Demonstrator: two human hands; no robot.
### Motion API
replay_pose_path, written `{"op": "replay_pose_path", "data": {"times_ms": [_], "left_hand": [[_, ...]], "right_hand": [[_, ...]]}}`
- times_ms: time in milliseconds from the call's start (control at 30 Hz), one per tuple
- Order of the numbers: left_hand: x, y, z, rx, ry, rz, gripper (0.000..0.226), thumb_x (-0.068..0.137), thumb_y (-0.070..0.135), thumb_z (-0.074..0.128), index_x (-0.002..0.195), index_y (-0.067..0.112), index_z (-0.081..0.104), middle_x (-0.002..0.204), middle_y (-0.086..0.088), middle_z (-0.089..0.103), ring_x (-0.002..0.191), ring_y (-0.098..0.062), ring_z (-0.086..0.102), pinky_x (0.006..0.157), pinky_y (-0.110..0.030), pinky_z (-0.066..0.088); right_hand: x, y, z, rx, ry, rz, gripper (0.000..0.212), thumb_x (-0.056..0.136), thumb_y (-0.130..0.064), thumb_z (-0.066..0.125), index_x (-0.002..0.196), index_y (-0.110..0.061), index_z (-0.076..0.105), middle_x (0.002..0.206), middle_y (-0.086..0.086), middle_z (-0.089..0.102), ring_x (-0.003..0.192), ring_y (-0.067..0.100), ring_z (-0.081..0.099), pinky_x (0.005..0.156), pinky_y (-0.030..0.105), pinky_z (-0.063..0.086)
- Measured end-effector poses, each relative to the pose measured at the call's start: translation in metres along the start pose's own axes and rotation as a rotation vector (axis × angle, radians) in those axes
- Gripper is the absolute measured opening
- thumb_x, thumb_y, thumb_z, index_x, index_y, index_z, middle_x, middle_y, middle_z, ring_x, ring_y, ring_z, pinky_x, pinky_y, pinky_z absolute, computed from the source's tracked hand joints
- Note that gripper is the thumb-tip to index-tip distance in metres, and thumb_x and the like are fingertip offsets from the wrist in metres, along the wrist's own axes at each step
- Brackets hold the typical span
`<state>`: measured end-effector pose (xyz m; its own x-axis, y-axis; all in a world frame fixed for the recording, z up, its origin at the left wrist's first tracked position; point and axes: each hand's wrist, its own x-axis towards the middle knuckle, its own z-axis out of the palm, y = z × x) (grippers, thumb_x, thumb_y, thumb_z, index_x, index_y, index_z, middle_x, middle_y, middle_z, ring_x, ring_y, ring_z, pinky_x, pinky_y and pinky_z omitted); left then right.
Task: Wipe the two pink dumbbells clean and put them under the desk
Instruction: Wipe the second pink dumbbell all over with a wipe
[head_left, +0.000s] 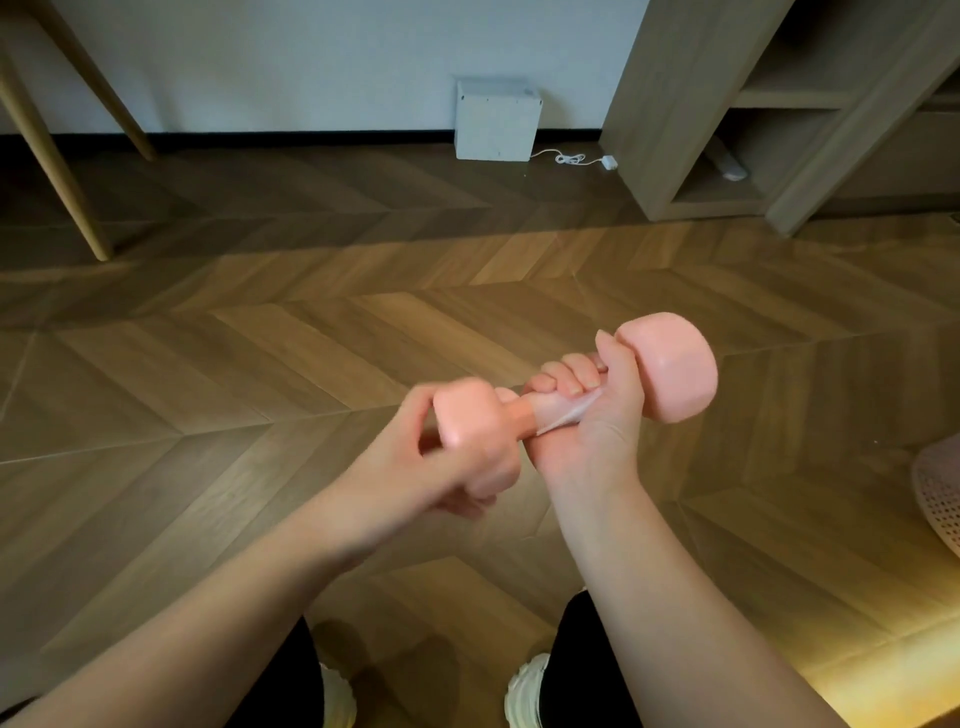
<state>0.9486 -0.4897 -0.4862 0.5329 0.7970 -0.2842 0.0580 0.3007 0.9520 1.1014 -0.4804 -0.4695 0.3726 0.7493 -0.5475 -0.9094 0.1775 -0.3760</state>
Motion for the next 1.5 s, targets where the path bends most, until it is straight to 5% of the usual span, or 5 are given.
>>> {"op": "replay_pose_path", "data": {"times_ms": [133, 467, 800, 1167, 1500], "left_hand": [[0.011, -0.013, -0.017, 0.865, 0.120, 0.758, 0.078, 0.073, 0.028, 0.082, 0.136, 0.024, 0.037, 0.133, -0.002, 0.047, 0.123, -0.012, 0.049, 0.095, -0.025, 0.047], [0.009, 0.013, -0.004, -0.433, -0.269, -0.620, 0.103, 0.076, 0.086, 0.031, 0.109, -0.008, 0.060, 0.071, -0.021, 0.059, 0.053, -0.026, 0.063, 0.049, -0.029, 0.057], [0.006, -0.021, -0.010, 0.928, 0.203, 0.763, 0.090, 0.069, 0.035, 0.087, 0.138, 0.012, 0.035, 0.128, -0.009, 0.049, 0.115, -0.018, 0.053, 0.089, -0.028, 0.048], [0.010, 0.012, 0.002, -0.531, -0.318, -0.580, 0.093, 0.083, 0.078, 0.025, 0.115, -0.003, 0.055, 0.069, -0.020, 0.053, 0.042, -0.025, 0.053, 0.065, -0.040, 0.059], [0.002, -0.004, -0.010, 0.335, 0.039, 0.375, 0.094, 0.063, 0.052, 0.080, 0.141, 0.035, 0.031, 0.128, 0.007, 0.051, 0.109, -0.011, 0.061, 0.087, -0.023, 0.052]], "right_hand": [[0.006, 0.000, 0.000, 0.076, 0.037, 0.050, 0.044, 0.086, -0.017, 0.061, 0.052, -0.022, 0.034, 0.051, -0.009, 0.029, 0.042, 0.010, 0.029, 0.045, 0.021, 0.035], [-0.005, 0.003, 0.006, -0.098, -0.123, 0.047, 0.046, 0.092, -0.018, 0.055, 0.051, -0.022, 0.033, 0.044, -0.009, 0.029, 0.040, 0.008, 0.026, 0.043, 0.021, 0.031], [-0.003, 0.002, 0.005, 0.038, -0.020, 0.060, 0.041, 0.090, -0.018, 0.060, 0.057, -0.022, 0.036, 0.049, -0.009, 0.030, 0.040, 0.009, 0.028, 0.041, 0.020, 0.033], [-0.008, -0.002, 0.009, -0.093, -0.277, 0.074, 0.048, 0.094, -0.017, 0.049, 0.049, -0.021, 0.033, 0.040, -0.009, 0.030, 0.034, 0.006, 0.027, 0.040, 0.019, 0.028], [-0.008, -0.006, 0.012, -0.025, -0.188, 0.015, 0.046, 0.092, -0.017, 0.056, 0.049, -0.018, 0.039, 0.045, -0.005, 0.034, 0.040, 0.008, 0.029, 0.043, 0.020, 0.034]]}}
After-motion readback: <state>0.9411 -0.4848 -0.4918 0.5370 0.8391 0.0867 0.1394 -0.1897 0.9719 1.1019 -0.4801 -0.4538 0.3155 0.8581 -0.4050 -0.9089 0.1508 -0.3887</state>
